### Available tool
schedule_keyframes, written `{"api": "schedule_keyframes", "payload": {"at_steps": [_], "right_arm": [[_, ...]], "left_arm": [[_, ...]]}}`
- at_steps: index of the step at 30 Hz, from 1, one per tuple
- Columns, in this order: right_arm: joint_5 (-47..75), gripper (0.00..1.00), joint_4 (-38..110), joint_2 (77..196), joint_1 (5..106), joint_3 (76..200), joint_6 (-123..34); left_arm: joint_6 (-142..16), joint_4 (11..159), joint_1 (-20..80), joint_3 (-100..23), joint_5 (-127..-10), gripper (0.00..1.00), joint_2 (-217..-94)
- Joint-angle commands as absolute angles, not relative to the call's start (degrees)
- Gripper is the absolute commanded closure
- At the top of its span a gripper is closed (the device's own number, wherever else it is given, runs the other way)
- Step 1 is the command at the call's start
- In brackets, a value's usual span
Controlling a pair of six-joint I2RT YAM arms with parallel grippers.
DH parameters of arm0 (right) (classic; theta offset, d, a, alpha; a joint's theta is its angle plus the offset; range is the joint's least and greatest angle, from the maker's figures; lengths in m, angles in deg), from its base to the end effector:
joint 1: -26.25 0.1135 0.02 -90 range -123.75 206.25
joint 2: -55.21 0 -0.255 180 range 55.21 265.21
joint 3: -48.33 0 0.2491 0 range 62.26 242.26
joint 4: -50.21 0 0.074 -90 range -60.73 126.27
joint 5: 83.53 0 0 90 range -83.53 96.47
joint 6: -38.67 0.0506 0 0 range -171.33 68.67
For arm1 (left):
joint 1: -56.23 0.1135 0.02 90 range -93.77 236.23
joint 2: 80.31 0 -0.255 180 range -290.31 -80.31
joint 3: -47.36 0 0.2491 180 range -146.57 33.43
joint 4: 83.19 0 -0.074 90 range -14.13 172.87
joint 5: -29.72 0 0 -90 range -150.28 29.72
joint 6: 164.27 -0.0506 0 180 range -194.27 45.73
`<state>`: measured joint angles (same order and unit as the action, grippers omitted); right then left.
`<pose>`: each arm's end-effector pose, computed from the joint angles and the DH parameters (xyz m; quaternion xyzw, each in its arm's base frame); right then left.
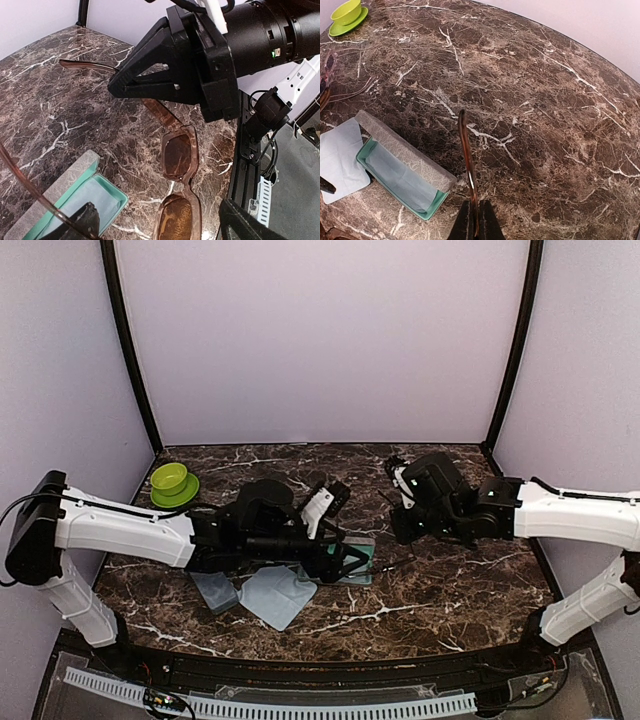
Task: Organize the sunglasses
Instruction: Fold the right temple of the sunglasses on the sunglasses.
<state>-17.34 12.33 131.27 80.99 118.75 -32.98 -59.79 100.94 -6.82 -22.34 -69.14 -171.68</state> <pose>0.1862 0.2280 0.2537 -0.2034 0.8796 0.0776 0.4231 0.1634 -0.3385 0.2391 0.3724 0.7143 -0.4175 0.4204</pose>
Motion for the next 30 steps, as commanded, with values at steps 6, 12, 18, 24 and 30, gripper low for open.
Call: {"api": "schedule_keyframes", "payload": {"at_steps": [6, 12, 18, 24, 30], "right_arm": [[-16.4, 1.00, 13.3, 131.9, 80.2, 120.9, -31.3], [-15.9, 1.00, 13.4, 131.4, 80.0, 120.3, -31.0], [-15.5, 1.00, 13.5, 130.8, 79.2, 119.2, -30.9], [-14.4, 1.00, 13.9, 131.1, 79.1, 119.0, -31.0], [-14.2, 1.00, 13.7, 131.4, 78.9, 119.1, -31.0]], "left_arm": [[-63.3, 93.8, -8.7, -28.3, -73.5, 0.14, -175.6], [-64.1, 92.8, -9.0, -29.3, -73.5, 0.14, -176.6], [-65.7, 91.7, -9.0, -28.7, -70.3, 0.13, -175.1], [-67.5, 92.7, -9.0, -27.4, -66.7, 0.01, -173.6], [-70.5, 93.2, -9.5, -26.7, -68.3, 0.01, -173.0]]}}
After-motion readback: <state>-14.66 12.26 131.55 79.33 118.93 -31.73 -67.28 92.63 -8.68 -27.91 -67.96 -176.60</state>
